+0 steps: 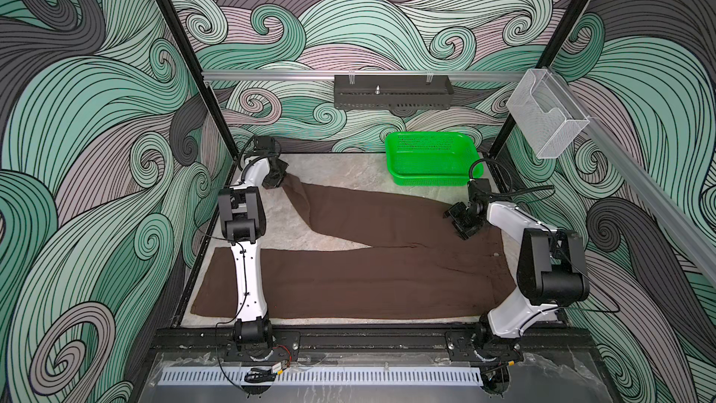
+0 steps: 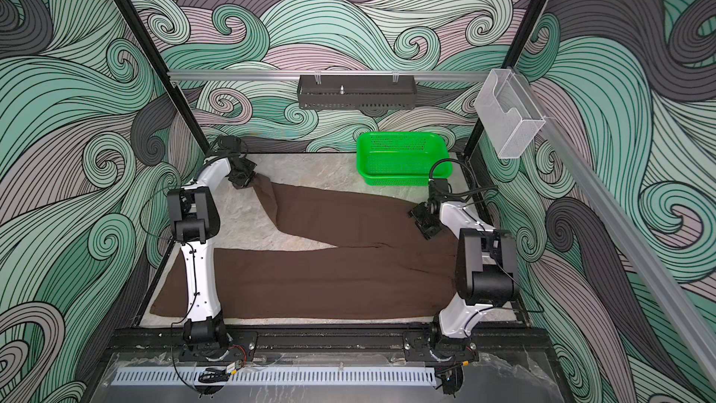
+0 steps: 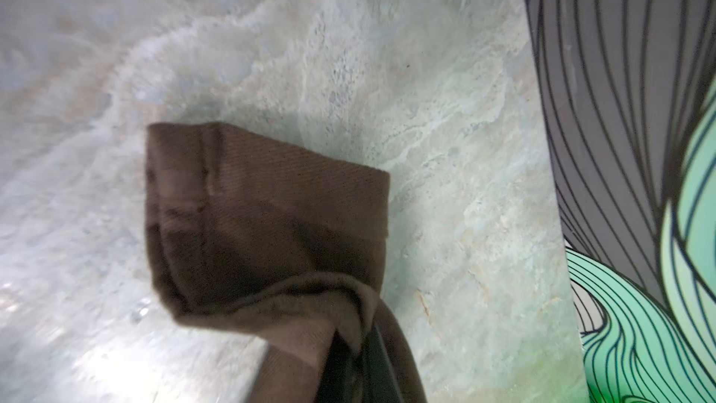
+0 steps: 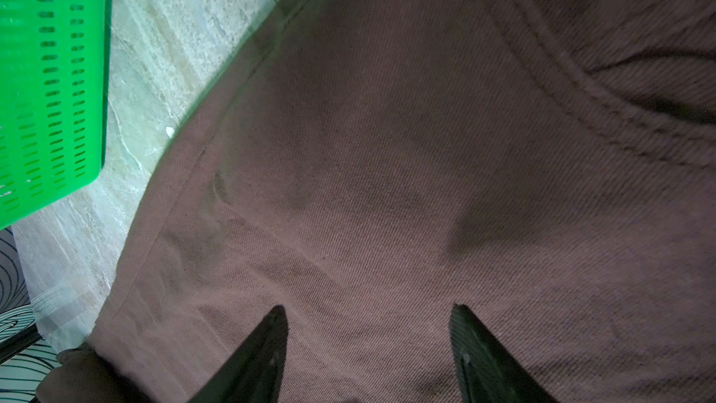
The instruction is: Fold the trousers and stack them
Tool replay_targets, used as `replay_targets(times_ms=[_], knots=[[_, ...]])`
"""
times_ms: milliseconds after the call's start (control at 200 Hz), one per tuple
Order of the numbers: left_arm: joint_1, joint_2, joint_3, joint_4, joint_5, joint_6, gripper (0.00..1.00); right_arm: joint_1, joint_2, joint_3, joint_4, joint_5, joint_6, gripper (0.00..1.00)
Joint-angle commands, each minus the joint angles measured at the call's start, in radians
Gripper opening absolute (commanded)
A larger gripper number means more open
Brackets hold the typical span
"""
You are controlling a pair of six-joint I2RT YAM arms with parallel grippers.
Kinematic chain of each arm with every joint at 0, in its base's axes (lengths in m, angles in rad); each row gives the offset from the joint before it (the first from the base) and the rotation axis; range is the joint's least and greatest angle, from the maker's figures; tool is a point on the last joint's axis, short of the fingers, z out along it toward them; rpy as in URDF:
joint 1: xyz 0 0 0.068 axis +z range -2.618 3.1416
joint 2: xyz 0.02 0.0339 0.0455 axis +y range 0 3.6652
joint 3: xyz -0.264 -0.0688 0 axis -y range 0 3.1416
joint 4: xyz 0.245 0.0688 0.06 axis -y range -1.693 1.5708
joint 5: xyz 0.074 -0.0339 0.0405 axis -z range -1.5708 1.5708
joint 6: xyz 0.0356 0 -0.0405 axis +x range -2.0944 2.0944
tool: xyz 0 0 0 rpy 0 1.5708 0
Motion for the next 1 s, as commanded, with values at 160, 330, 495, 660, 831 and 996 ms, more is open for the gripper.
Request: replay_targets(times_ms=[160, 330, 495, 660, 831, 996], knots=[[0.131, -0.241, -0.178, -0.118, 0.084, 0.138, 0.00, 0.001, -0.043, -0.023, -0.019, 0.038, -0.005, 0.67], [0.215, -0.237, -0.174, -0.320, 0.127, 0.269, 0.00, -0.002, -0.046, -0.032, -0.041, 0.072, -0.012, 0.67], [0.269, -0.214, -0.112, -0.506, 0.066, 0.335, 0.00, -0.026, -0.049, -0.047, -0.054, 0.109, -0.019, 0.67], [0.299, -0.167, 0.014, -0.660, -0.054, 0.386, 0.00, -0.060, -0.053, -0.050, -0.067, 0.124, -0.028, 0.67], [0.304, -0.069, 0.220, -0.795, -0.117, 0.419, 0.20, -0.072, -0.053, -0.037, -0.083, 0.129, -0.033, 0.67], [0.304, -0.064, 0.310, -0.847, -0.133, 0.433, 0.44, -0.073, -0.068, -0.025, -0.106, 0.137, -0.042, 0.68]])
